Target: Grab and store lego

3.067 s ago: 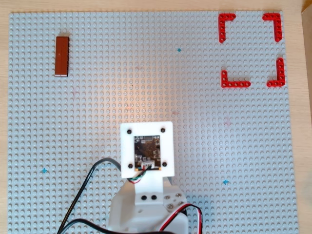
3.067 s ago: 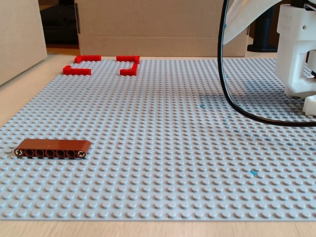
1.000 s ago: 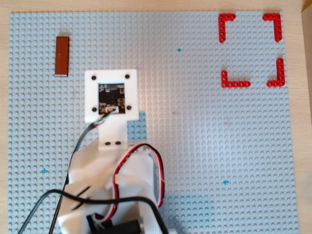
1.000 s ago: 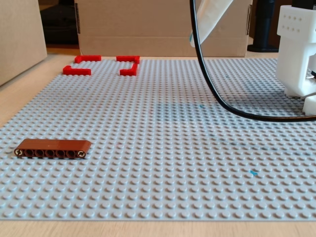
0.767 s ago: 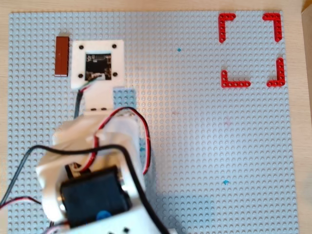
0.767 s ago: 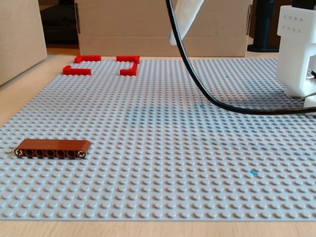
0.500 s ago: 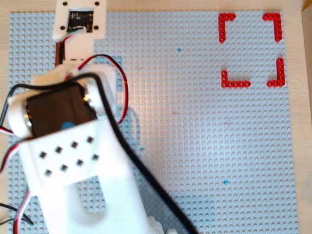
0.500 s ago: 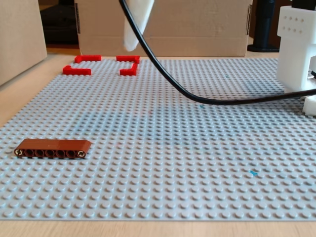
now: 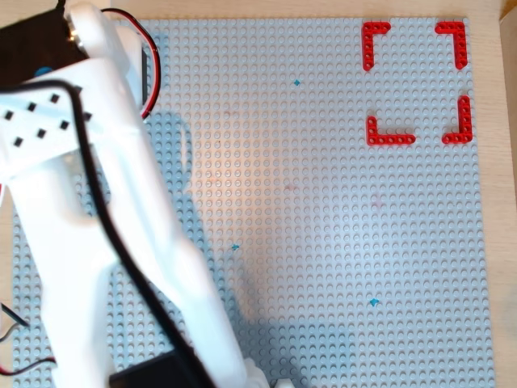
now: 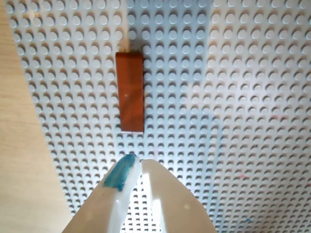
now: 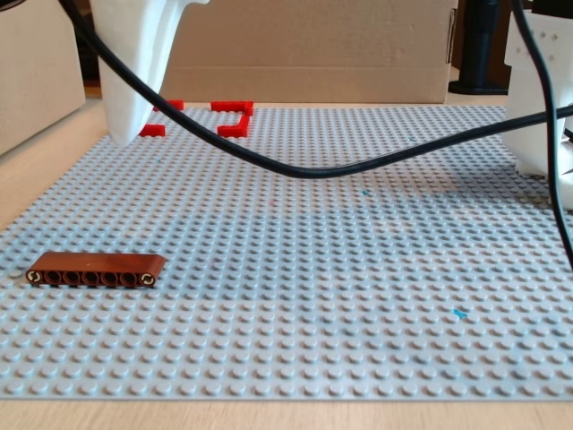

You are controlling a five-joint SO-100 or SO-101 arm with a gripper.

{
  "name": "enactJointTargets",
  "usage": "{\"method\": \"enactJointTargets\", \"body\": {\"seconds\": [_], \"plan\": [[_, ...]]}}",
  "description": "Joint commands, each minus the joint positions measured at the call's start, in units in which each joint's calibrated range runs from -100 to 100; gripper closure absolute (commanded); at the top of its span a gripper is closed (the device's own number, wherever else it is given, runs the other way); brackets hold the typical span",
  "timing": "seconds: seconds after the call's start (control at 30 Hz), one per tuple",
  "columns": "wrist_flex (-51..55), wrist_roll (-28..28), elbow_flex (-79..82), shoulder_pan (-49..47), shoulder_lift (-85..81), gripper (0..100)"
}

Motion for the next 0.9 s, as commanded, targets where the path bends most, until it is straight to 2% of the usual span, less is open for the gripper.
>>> {"method": "enactJointTargets", "body": {"seconds": [0.0, 0.33, 0.57, 0.87], "plan": [[0.23, -0.01, -5.20, -2.32, 1.79, 98], [0.49, 0.15, -11.65, -4.47, 8.99, 98], [1.80, 0.15, -14.73, -4.76, 12.88, 91], [2.50, 0.09, -15.19, -4.54, 13.05, 91]]}}
